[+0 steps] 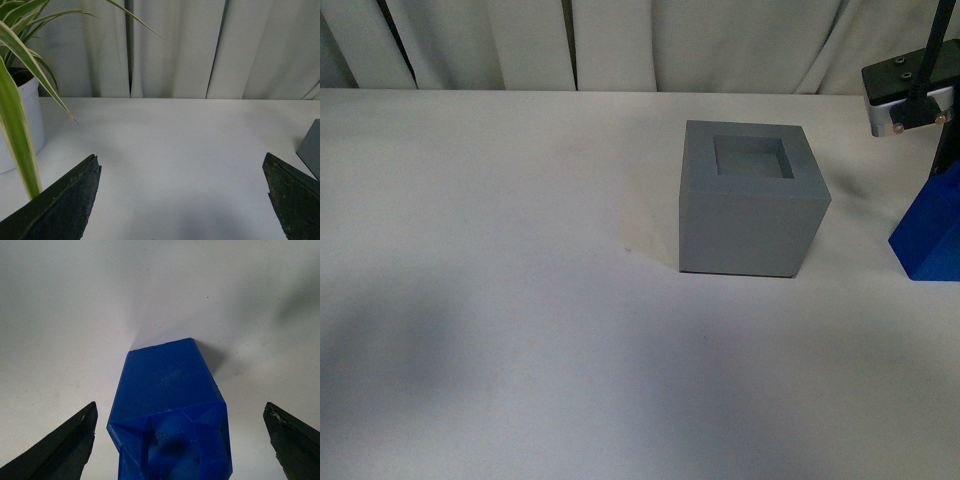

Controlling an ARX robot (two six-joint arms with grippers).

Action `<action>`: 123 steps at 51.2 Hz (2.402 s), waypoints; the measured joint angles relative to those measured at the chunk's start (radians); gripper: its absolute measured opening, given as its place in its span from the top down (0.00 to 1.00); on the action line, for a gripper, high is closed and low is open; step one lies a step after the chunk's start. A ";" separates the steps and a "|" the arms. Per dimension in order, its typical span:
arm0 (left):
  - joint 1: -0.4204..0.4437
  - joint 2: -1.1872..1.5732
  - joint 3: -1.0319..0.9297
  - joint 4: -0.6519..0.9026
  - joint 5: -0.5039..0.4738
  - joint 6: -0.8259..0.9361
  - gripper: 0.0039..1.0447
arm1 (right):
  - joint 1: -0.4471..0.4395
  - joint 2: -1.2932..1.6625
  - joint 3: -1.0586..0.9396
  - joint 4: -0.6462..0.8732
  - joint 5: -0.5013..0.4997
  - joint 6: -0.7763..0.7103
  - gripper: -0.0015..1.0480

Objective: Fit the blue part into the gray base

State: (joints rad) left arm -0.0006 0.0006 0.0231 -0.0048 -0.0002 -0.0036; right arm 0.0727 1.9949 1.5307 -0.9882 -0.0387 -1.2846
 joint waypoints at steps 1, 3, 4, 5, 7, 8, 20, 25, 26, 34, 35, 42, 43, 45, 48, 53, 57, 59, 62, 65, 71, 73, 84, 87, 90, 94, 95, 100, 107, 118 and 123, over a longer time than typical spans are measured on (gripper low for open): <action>0.000 0.000 0.000 0.000 0.000 0.000 0.06 | 0.000 0.002 0.000 0.000 -0.001 0.002 0.08; 0.000 0.000 0.000 0.000 0.000 0.000 0.06 | 0.000 0.004 0.000 0.000 0.000 0.002 0.12; 0.000 0.000 0.000 0.000 0.000 0.000 0.06 | 0.000 0.005 0.000 0.000 0.000 0.002 0.13; 0.000 0.000 0.000 0.000 0.000 0.000 0.06 | 0.000 0.007 0.000 0.000 0.000 0.002 0.17; 0.000 0.000 0.000 0.000 0.000 0.000 0.06 | 0.000 0.008 0.000 -0.001 0.000 0.002 0.22; 0.000 0.000 0.000 0.000 0.000 0.000 0.06 | 0.000 0.008 0.000 -0.002 0.000 0.002 0.24; 0.000 0.000 0.000 0.000 0.000 0.000 0.06 | -0.004 0.005 0.030 -0.045 -0.031 -0.001 0.55; 0.000 0.000 0.000 0.000 0.000 0.000 0.06 | -0.004 -0.014 0.077 -0.087 -0.064 0.000 0.55; 0.000 0.000 0.000 0.000 0.000 0.000 0.06 | -0.004 -0.019 0.088 -0.093 -0.078 0.000 0.55; 0.000 0.000 0.000 0.000 0.000 0.000 0.06 | 0.004 -0.055 0.173 -0.156 -0.135 0.006 0.55; 0.000 0.000 0.000 0.000 0.000 0.000 0.06 | 0.008 -0.062 0.187 -0.166 -0.138 0.006 0.55; 0.000 0.000 0.000 0.000 0.000 0.000 0.06 | 0.034 -0.080 0.256 -0.219 -0.169 0.008 0.55; 0.000 0.000 0.000 0.000 0.000 0.000 0.06 | 0.042 -0.080 0.270 -0.230 -0.175 0.010 0.55; 0.000 0.000 0.000 0.000 0.000 0.000 0.06 | 0.056 -0.080 0.294 -0.246 -0.185 0.014 0.55; 0.000 0.000 0.000 0.000 0.000 0.000 0.06 | 0.085 -0.078 0.326 -0.264 -0.188 0.019 0.55; 0.000 0.000 0.000 0.000 0.000 0.000 0.06 | 0.141 -0.051 0.387 -0.283 -0.191 0.042 0.55; 0.000 0.000 0.000 0.000 0.000 0.000 0.06 | 0.170 -0.025 0.415 -0.282 -0.193 0.059 0.55; 0.000 0.000 0.000 0.000 0.000 0.000 0.06 | 0.183 -0.010 0.425 -0.282 -0.197 0.065 0.55; 0.000 0.000 0.000 0.000 0.000 0.000 0.06 | 0.203 0.015 0.443 -0.283 -0.194 0.073 0.55; 0.000 0.000 0.000 0.000 0.000 0.000 0.06 | 0.217 0.040 0.462 -0.288 -0.193 0.081 0.55; 0.000 0.000 0.000 0.000 0.000 0.000 0.06 | 0.243 0.072 0.477 -0.290 -0.188 0.089 0.55; 0.000 0.000 0.000 0.000 0.000 0.000 0.06 | 0.249 0.077 0.477 -0.290 -0.187 0.089 0.55; 0.000 0.000 0.000 0.000 0.000 0.000 0.06 | 0.264 0.089 0.476 -0.296 -0.170 0.089 0.55; 0.000 0.000 0.000 0.000 0.000 0.000 0.06 | 0.265 0.090 0.476 -0.296 -0.166 0.089 0.55; 0.000 0.000 0.000 0.000 0.000 0.000 0.06 | 0.267 0.092 0.474 -0.296 -0.166 0.089 0.55; 0.000 0.000 0.000 0.000 0.000 0.000 0.06 | 0.269 0.092 0.462 -0.291 -0.164 0.089 0.55; 0.000 0.000 0.000 0.000 0.000 0.000 0.06 | 0.269 0.092 0.458 -0.291 -0.164 0.089 0.55; 0.000 0.000 0.000 0.000 0.000 0.000 0.06 | 0.270 0.093 0.446 -0.288 -0.164 0.089 0.55; 0.000 0.000 0.000 0.000 0.000 0.000 0.06 | 0.270 0.093 0.443 -0.286 -0.155 0.089 0.55; 0.000 0.000 0.000 0.000 0.000 0.000 0.06 | 0.270 0.093 0.434 -0.283 -0.148 0.089 0.55; 0.000 0.000 0.000 0.000 0.000 0.000 0.06 | 0.269 0.093 0.431 -0.283 -0.146 0.089 0.55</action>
State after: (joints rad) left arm -0.0006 0.0006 0.0231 -0.0048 -0.0002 -0.0040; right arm 0.3416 2.0876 1.9621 -1.2709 -0.1852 -1.1961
